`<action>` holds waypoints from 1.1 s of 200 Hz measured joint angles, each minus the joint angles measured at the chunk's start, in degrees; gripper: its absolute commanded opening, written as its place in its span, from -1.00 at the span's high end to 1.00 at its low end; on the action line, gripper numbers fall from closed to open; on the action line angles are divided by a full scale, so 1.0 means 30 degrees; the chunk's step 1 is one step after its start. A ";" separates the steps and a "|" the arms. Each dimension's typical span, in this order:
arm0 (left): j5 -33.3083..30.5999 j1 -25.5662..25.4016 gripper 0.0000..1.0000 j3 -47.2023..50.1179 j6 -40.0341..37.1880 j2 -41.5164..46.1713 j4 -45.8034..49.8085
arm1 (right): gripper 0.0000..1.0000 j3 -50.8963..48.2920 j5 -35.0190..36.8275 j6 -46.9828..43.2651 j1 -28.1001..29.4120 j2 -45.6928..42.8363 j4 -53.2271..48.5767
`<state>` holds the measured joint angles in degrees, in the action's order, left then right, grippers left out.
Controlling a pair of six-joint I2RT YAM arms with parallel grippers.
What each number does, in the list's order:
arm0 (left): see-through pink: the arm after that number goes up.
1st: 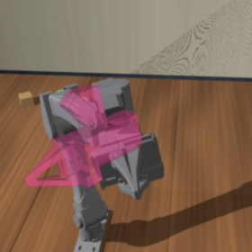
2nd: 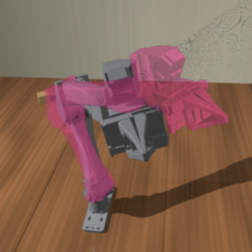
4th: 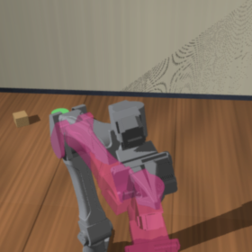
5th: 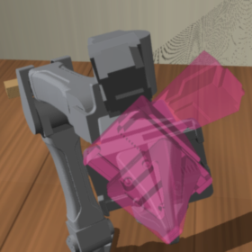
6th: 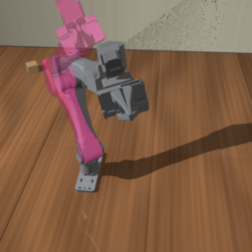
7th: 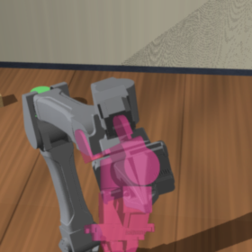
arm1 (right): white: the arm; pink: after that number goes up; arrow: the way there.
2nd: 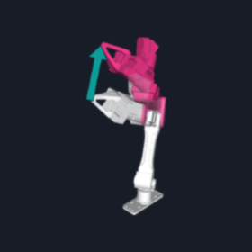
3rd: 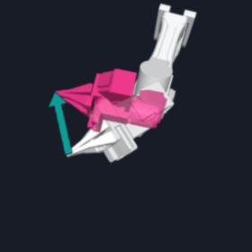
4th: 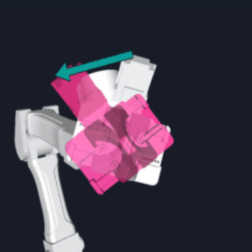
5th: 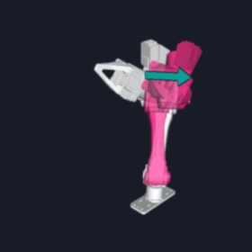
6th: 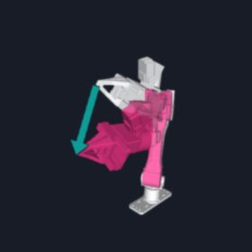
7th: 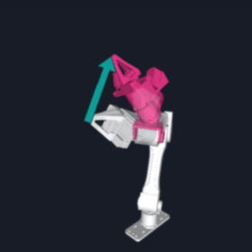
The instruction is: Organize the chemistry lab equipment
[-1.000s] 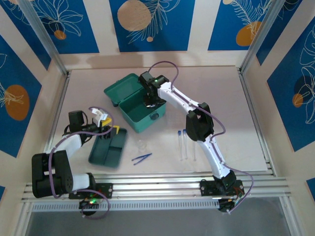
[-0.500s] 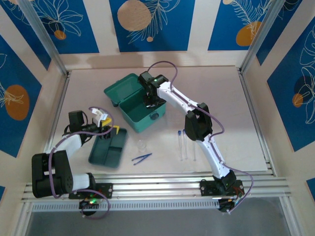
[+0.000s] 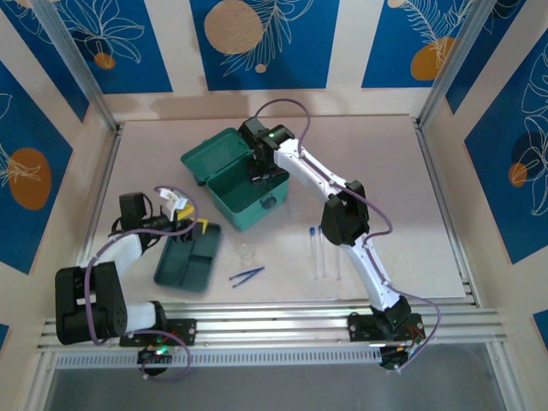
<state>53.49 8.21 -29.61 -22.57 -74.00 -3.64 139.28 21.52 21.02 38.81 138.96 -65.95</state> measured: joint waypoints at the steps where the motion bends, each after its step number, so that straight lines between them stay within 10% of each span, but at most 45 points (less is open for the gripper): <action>1: 0.0000 0.0000 -0.58 0.0000 0.0000 0.0000 0.0000 | -0.01 0.0044 0.0015 0.0000 0.0015 0.0000 -0.0022; 94: 0.0000 -0.0036 -0.58 0.0000 -0.0007 0.0000 0.0000 | -0.02 -0.0211 0.2280 -0.0051 0.2251 -0.3679 -0.0692; 220: -0.0284 -0.0787 -0.57 -0.0007 -0.0685 0.0007 0.0743 | -0.33 -1.2451 0.3840 0.1872 0.7737 -0.8823 0.2616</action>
<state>52.64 5.85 -29.63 -24.62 -73.97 -1.41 101.93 33.04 26.63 62.02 112.49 -58.11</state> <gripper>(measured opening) 0.785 0.601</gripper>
